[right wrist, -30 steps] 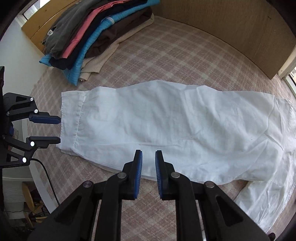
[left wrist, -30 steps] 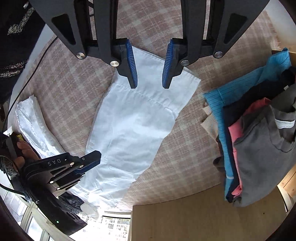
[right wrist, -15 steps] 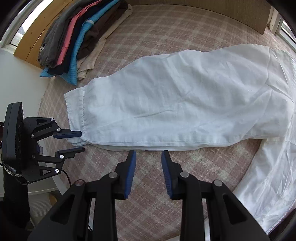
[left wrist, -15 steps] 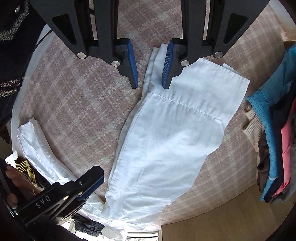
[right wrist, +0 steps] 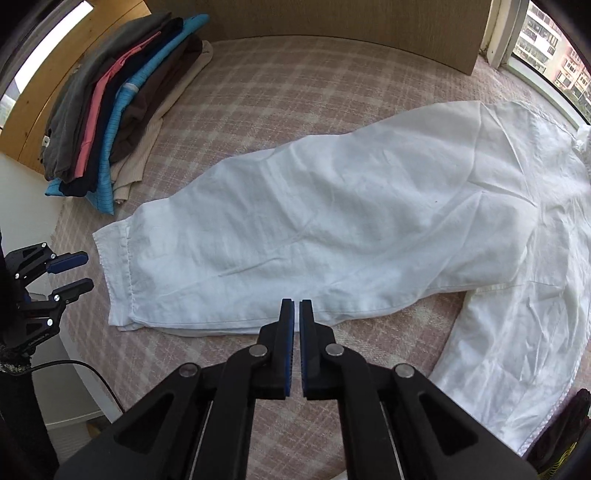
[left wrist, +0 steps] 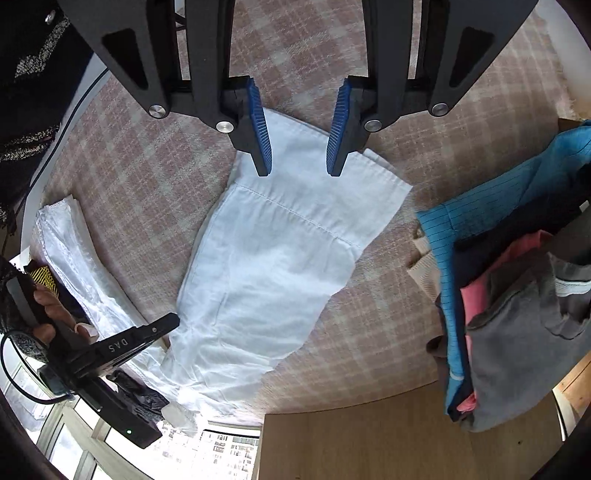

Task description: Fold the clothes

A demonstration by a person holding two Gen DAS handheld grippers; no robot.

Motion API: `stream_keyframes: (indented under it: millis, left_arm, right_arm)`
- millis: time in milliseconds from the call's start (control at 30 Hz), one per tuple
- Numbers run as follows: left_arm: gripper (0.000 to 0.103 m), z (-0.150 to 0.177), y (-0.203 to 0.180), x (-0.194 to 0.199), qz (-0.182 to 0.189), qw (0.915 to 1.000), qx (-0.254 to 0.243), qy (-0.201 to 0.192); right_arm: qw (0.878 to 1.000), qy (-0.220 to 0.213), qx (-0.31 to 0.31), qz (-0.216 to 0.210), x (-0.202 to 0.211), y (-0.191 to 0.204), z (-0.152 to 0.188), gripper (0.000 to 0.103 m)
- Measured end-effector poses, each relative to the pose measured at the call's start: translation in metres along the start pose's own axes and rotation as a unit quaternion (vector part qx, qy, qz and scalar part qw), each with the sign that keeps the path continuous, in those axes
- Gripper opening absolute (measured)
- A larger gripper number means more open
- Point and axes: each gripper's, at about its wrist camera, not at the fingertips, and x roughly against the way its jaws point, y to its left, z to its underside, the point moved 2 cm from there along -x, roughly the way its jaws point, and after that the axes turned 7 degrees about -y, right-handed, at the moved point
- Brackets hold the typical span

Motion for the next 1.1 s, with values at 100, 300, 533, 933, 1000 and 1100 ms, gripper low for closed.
stream_keyframes:
  millis: [100,300,533,933,1000,1100]
  left_arm:
    - [0.029,-0.004,0.029,-0.008,-0.019,0.9997,0.003,0.016]
    - [0.039,-0.017,0.044,-0.014,0.015,0.9997,0.004,0.019]
    - [0.044,-0.019,0.043,-0.033,0.029,0.9974,-0.029,0.058]
    - [0.045,-0.022,0.036,-0.057,0.055,0.9940,-0.044,0.084]
    - [0.019,-0.020,0.032,-0.055,0.065,0.9940,-0.046,0.075]
    - [0.008,-0.016,0.025,-0.050,0.062,0.9949,-0.050,0.062]
  right_arm:
    - [0.997,-0.010,0.031,-0.069,-0.016,0.048,-0.018,0.003]
    - [0.991,0.047,0.101,-0.075,-0.070,0.090,-0.017,0.000]
    - [0.991,0.065,0.113,-0.025,-0.050,0.053,0.000,0.000]
    - [0.986,0.058,0.156,0.004,-0.041,0.062,0.016,0.000]
    - [0.986,0.058,0.155,0.004,-0.040,0.062,0.017,0.000]
    - [0.986,0.052,0.161,0.009,-0.037,0.065,0.021,0.000]
